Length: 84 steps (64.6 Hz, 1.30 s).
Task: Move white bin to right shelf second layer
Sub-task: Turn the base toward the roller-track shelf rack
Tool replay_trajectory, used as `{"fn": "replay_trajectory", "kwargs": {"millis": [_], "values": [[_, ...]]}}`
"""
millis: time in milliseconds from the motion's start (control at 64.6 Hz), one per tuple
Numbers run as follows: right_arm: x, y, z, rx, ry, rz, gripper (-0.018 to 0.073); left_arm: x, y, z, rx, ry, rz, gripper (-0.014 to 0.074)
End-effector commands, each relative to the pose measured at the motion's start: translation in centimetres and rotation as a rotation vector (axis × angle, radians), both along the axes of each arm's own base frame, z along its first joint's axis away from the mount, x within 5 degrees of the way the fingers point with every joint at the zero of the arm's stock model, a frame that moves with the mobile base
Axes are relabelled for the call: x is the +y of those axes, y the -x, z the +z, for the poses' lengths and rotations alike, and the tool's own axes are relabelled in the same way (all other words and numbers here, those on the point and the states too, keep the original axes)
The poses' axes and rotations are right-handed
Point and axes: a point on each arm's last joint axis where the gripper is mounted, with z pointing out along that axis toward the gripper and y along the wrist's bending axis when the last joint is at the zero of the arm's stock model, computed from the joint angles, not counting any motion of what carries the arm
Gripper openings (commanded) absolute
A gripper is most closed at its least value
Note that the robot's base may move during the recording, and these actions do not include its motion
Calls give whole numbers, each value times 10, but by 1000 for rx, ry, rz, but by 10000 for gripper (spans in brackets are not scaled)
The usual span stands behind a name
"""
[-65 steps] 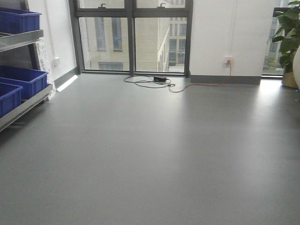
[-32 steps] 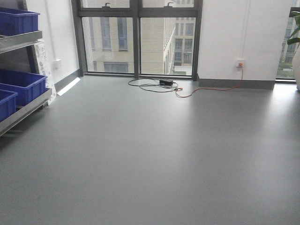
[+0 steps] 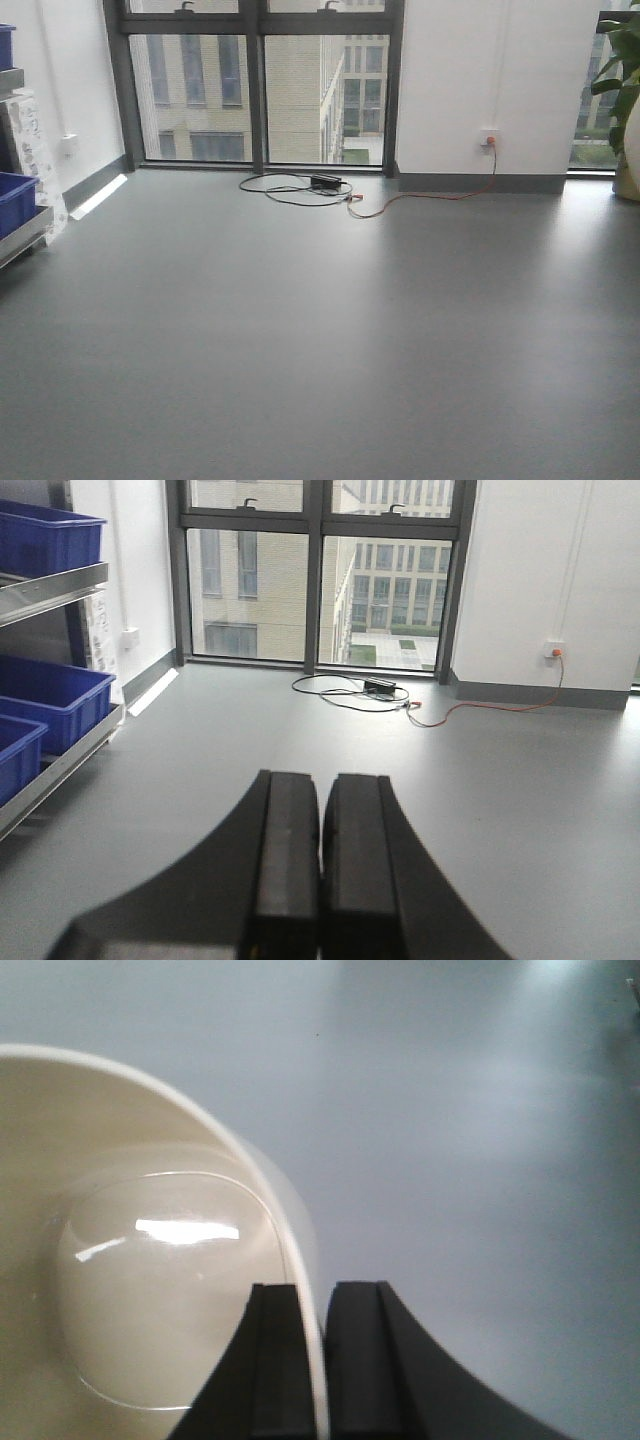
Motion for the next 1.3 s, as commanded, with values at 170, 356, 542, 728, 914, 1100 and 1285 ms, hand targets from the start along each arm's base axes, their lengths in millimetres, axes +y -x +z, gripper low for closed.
{"fn": "replay_trajectory", "kwargs": {"millis": [170, 356, 542, 728, 914, 1100, 1285], "values": [[0, -4, 17, -115, -8, -5, 55, 0, 0, -1, -70, 14, 0, 85], [0, -4, 17, -115, -8, -5, 55, 0, 0, -1, -70, 14, 0, 85], [0, -4, 17, -115, -8, -5, 55, 0, 0, -1, -70, 14, 0, 85], [0, -4, 17, -115, -8, -5, 55, 0, 0, -1, -70, 14, 0, 85], [0, -4, 17, -115, -8, -5, 55, 0, 0, -1, -70, 14, 0, 85], [0, -4, 17, -115, -8, -5, 55, 0, 0, -1, -70, 14, 0, 85], [0, -4, 17, -115, -8, -5, 55, 0, 0, -1, -70, 14, 0, 85]]}}
